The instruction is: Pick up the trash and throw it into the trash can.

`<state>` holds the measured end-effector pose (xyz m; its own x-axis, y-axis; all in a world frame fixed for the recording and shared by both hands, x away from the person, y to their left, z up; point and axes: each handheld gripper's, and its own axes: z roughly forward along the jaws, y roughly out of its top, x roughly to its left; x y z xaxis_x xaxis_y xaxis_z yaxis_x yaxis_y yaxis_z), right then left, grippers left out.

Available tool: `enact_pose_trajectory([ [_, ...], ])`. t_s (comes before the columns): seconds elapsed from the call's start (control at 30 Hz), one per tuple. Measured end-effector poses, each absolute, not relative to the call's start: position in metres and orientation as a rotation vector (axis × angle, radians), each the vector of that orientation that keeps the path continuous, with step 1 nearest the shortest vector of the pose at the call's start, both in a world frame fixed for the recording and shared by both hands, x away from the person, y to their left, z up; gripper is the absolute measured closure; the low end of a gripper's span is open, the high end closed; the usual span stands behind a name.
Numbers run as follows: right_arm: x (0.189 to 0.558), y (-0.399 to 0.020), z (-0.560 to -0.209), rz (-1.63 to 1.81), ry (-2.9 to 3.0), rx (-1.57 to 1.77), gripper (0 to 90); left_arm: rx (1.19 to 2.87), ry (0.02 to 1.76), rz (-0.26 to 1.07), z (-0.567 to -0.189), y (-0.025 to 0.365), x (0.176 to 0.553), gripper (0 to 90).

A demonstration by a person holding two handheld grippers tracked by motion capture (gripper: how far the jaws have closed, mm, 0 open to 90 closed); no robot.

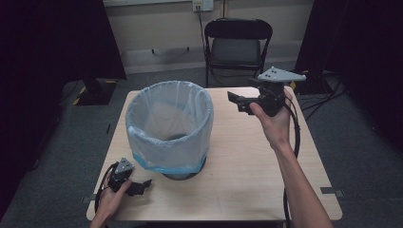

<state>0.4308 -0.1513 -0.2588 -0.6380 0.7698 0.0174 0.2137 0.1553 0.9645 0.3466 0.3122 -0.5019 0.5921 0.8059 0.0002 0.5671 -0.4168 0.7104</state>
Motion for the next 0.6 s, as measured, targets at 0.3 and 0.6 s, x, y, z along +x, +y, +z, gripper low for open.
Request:
enact_pose_trajectory([
  [0.3,0.422,-0.180,-0.285,1.449,1.943,1.031,15.0,2.139,1.083,0.452,-0.502,0.312,0.347,0.0],
  [0.6,0.410,-0.204,-0.324,1.367,1.960,1.124,15.0,2.138,1.085,0.450,-0.502,0.312,0.347,0.0],
])
